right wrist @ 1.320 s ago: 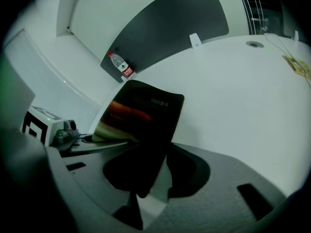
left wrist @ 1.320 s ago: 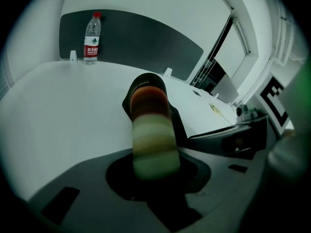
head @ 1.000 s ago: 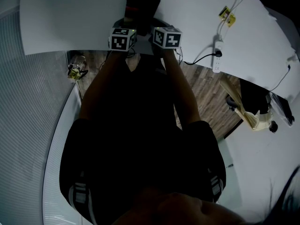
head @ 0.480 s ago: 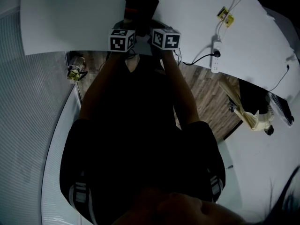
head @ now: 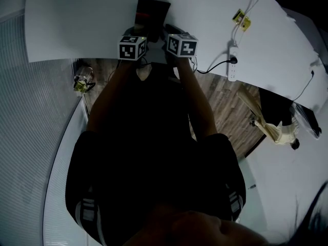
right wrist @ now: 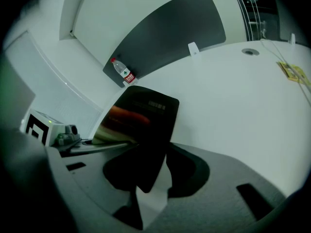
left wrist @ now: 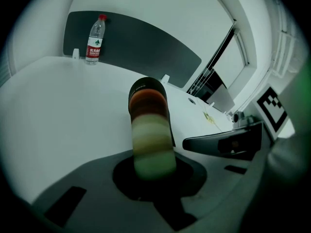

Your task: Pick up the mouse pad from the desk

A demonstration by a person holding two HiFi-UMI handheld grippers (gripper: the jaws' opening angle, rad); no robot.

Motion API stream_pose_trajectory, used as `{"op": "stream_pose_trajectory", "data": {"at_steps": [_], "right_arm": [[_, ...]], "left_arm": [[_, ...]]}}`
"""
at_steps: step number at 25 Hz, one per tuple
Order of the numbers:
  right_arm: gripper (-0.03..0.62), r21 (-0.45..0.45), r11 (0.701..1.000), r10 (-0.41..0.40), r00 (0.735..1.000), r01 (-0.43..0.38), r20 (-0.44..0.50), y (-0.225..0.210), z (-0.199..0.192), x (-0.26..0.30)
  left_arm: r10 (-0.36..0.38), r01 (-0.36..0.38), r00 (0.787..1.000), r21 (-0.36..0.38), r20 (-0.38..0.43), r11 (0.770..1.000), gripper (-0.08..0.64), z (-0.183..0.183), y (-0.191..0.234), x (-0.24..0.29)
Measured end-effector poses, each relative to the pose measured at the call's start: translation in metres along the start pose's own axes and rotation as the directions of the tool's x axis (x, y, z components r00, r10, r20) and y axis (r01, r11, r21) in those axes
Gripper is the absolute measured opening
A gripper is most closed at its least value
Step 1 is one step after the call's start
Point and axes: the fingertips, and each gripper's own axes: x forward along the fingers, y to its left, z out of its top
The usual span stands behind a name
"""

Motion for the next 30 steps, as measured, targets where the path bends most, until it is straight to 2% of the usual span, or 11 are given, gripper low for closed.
{"op": "stream_pose_trajectory", "data": {"at_steps": [16,30], "right_arm": [[0.100,-0.008,1.000,-0.025,0.996,0.026,0.084,-0.023,0.030,-0.044],[0.100,-0.041,0.998,-0.038,0.982,0.046,0.185,-0.032,0.067,-0.084]], "left_arm": [[-0.006,0.002,0.996,0.044,0.084,0.999,0.031,0.039,-0.037,-0.010],[0.029,-0.048,0.972,0.074,0.233,0.996,0.029,0.085,-0.064,-0.037]]}}
